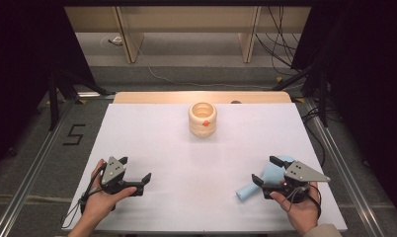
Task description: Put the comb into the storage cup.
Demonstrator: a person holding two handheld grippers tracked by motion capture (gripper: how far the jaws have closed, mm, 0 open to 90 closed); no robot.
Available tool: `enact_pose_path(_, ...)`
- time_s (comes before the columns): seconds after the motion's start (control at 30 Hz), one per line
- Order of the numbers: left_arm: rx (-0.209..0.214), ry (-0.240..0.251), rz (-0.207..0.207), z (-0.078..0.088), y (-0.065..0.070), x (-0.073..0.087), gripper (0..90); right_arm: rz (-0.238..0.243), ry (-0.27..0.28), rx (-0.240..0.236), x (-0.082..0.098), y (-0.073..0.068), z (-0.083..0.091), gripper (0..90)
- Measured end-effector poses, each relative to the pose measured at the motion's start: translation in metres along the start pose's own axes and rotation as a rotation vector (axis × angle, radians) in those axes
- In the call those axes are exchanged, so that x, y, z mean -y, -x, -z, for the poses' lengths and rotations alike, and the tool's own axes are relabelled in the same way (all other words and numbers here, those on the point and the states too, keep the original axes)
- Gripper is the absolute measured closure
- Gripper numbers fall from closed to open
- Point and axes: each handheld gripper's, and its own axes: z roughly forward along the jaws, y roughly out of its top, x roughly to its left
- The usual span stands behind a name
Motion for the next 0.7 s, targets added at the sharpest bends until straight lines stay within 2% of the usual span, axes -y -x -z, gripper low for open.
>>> enact_pose_path(0.33, 0.002, -0.002, 0.003, -0.001, 0.001, 0.0, 0.0, -0.007, 0.022, 0.027, 0.0, -0.001, 0.001, 13.5)
enact_pose_path(0.5, 0.008, -0.001, 0.006, -0.002, 0.001, 0.0, 0.0, -0.018, 0.043, 0.031, -0.001, -0.004, -0.004, 15.5)
enact_pose_path(0.57, 0.01, 0.0, 0.01, -0.002, 0.001, 0.0, 0.0, -0.024, 0.05, 0.029, -0.003, -0.005, -0.008, 18.0)
enact_pose_path(0.7, 0.01, 0.0, 0.013, -0.002, 0.0, 0.0, 0.0, 0.011, 0.024, 0.003, -0.008, -0.012, -0.017, 31.8)
